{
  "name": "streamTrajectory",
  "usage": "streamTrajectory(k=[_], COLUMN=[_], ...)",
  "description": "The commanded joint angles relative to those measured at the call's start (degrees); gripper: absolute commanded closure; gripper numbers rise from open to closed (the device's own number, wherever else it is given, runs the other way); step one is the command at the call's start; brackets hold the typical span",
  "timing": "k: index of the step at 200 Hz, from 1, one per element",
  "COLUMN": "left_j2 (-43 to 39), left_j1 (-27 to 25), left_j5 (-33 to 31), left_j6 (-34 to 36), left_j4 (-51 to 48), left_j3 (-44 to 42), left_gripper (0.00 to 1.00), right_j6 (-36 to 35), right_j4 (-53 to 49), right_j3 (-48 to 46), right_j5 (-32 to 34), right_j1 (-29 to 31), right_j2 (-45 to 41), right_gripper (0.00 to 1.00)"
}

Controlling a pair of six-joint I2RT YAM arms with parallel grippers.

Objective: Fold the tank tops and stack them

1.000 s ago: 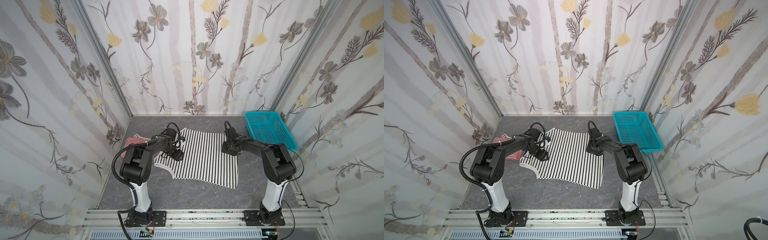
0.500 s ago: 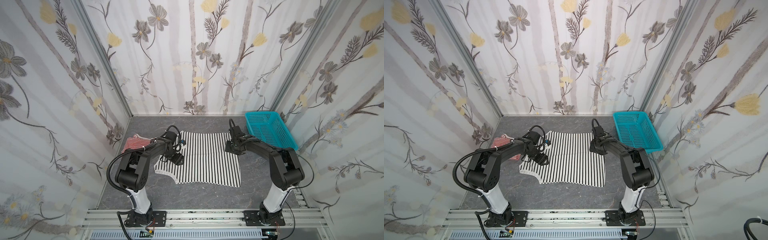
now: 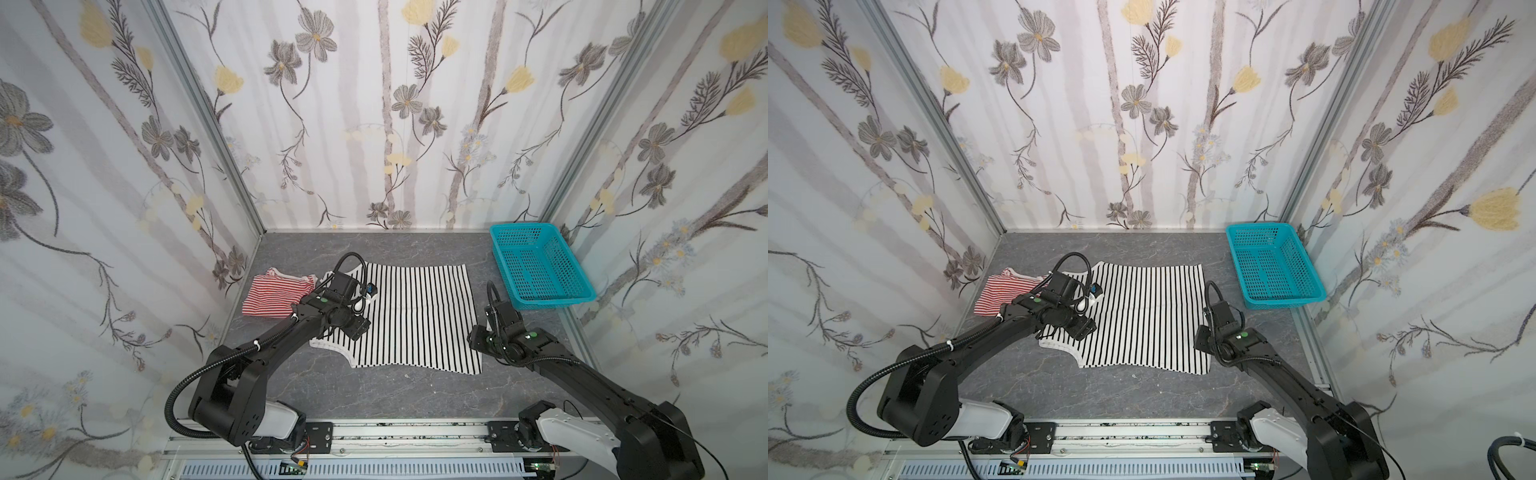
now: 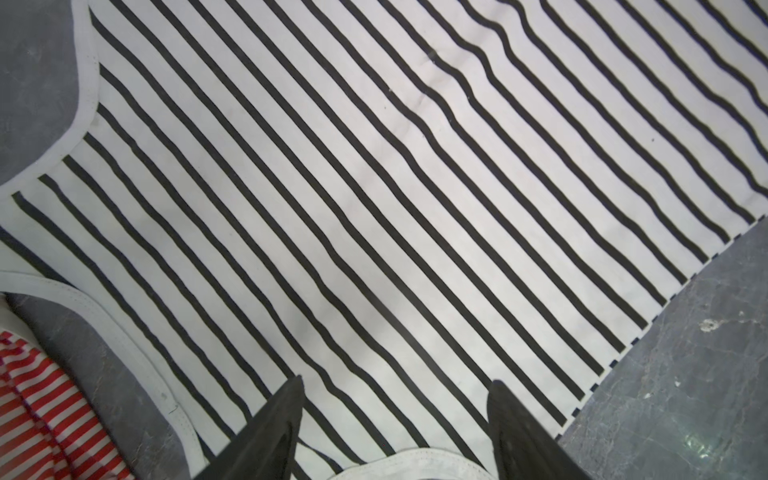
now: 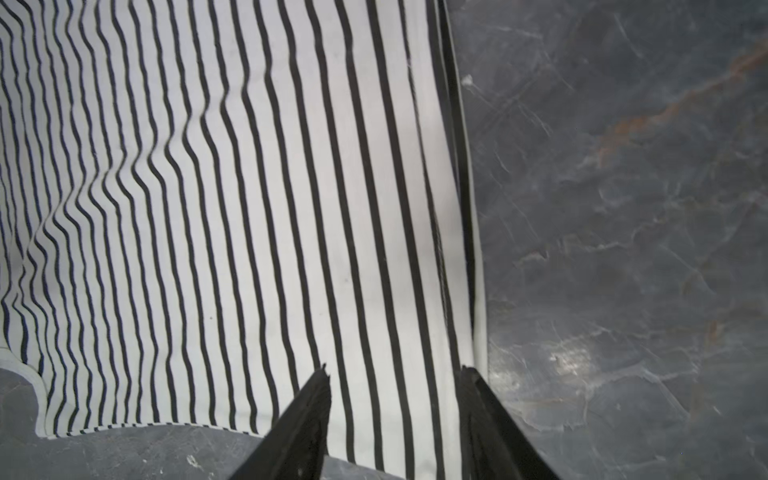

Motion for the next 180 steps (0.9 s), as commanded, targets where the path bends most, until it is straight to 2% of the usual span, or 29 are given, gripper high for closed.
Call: streamTrajectory(k=[1, 43, 103, 143, 180], left_j2=[-2.3, -5.1, -5.1, -4.2, -4.3], left_j1=[-0.5, -0.8, -0.8, -0.8, -0.8], left_j5=[-3.0, -3.4, -4.2, -4.0, -4.4], left_j6=[0.7, 1.2, 1.5, 1.6, 2.1], left_j4=[3.3, 4.1, 4.9, 5.5, 5.6], left_j3=[-2.0, -5.0, -6.0, -6.1, -6.0], left_gripper=[0.28, 0.28, 0.28, 0.28, 0.28], right_j6=[5.1, 9.9, 13.2, 14.0, 14.0], right_j4=[-1.6, -0.2, 0.1, 1.4, 0.7], right_j3=[-4.4, -11.6, -14.0, -14.2, -12.7], right_j5=[-1.4, -5.9, -5.3, -4.4, -3.2], right_j1=[0.4, 1.0, 3.0, 3.0, 3.0], right_j2=[-5.3, -12.4, -11.7, -10.3, -8.5], right_gripper=[0.49, 0.53, 0.64, 0.67, 0.84])
